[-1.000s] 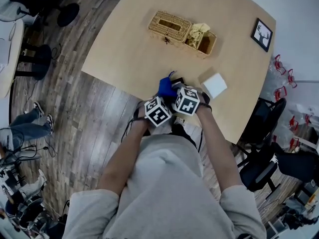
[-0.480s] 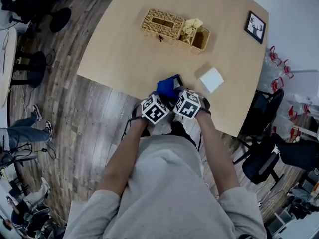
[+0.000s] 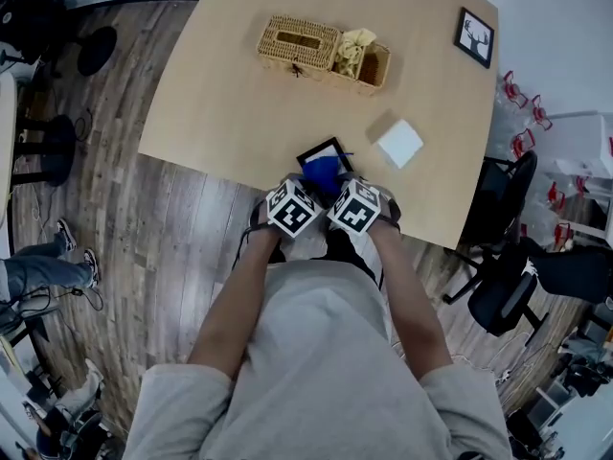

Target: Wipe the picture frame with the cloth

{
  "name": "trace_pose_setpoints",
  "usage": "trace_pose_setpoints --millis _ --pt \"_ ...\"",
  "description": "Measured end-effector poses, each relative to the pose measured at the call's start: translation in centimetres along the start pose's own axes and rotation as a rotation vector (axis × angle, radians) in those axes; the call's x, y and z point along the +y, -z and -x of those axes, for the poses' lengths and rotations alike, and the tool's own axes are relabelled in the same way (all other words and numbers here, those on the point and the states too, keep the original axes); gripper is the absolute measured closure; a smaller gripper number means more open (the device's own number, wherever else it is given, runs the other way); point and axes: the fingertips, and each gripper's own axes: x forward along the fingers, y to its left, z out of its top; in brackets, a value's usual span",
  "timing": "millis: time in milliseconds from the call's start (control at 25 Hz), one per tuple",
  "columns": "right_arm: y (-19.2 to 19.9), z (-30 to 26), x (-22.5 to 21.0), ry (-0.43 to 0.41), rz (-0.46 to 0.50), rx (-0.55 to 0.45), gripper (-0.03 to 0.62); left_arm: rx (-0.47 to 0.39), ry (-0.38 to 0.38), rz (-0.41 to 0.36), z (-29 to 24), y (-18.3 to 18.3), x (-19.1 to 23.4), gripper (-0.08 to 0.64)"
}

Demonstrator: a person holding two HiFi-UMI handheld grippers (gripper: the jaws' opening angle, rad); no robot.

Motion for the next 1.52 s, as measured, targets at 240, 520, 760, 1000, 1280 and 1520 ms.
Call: trace_pose_setpoints --millis 240,520,760,1000,1280,1520 --pt "0.5 0.0 0.5 0.021 -0.105 0.015 0.488 -0.012 0.023 -0.018 -0.1 0.0 0.0 0.508" --pt "0.3 0.1 1.0 0.084 -0.281 -0.023 0.488 -0.017 0.045 -0.041 0.1 0.0 0.0 0.508" --pt "0.3 0.1 1.5 0.154 -0.378 -0.039 0.488 -0.010 0.052 -0.053 0.0 0.0 0.0 0.508" --pt "0.4 0.1 2.6 0.237 -0.490 -0.065 0.488 -0.003 0.071 -0.083 -0.1 0.0 -0.4 0.508" --pt "0.4 0.3 3.2 0.298 -0.489 -0.060 0.488 -0.006 0.096 -0.109 -0.1 0.0 -0.4 0.508" --pt "0.7 -0.1 5.7 0.262 -0.477 -0.037 0.488 -0.005 0.108 -0.130 0.1 0.3 -0.4 0.508"
